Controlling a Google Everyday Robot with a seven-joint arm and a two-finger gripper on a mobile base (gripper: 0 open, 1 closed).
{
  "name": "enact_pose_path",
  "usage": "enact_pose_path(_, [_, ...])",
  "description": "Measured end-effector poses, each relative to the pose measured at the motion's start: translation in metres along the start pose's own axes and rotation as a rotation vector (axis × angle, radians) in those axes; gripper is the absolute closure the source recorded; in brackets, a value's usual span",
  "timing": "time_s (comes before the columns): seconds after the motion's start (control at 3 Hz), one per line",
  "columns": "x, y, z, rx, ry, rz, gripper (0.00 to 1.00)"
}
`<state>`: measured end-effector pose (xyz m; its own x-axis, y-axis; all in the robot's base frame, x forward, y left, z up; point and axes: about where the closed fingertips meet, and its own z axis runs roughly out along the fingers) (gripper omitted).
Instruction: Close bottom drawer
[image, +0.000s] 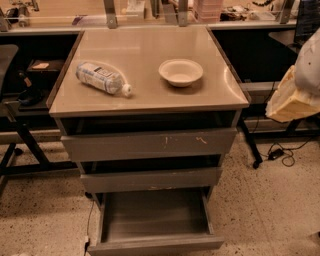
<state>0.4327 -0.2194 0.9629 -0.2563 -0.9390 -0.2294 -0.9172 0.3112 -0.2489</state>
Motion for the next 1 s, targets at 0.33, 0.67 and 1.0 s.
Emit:
enact_pose_path(0.33, [0.012, 0.033, 0.036, -0.020, -0.014, 0.080, 1.00])
enact_pose_path(0.67, [0.031, 0.080, 0.102, -0.131, 0.012, 0.150, 1.00])
enact_pose_path(1.0, [0.047, 0.111, 0.131, -0.203, 0.052, 0.164, 1.00])
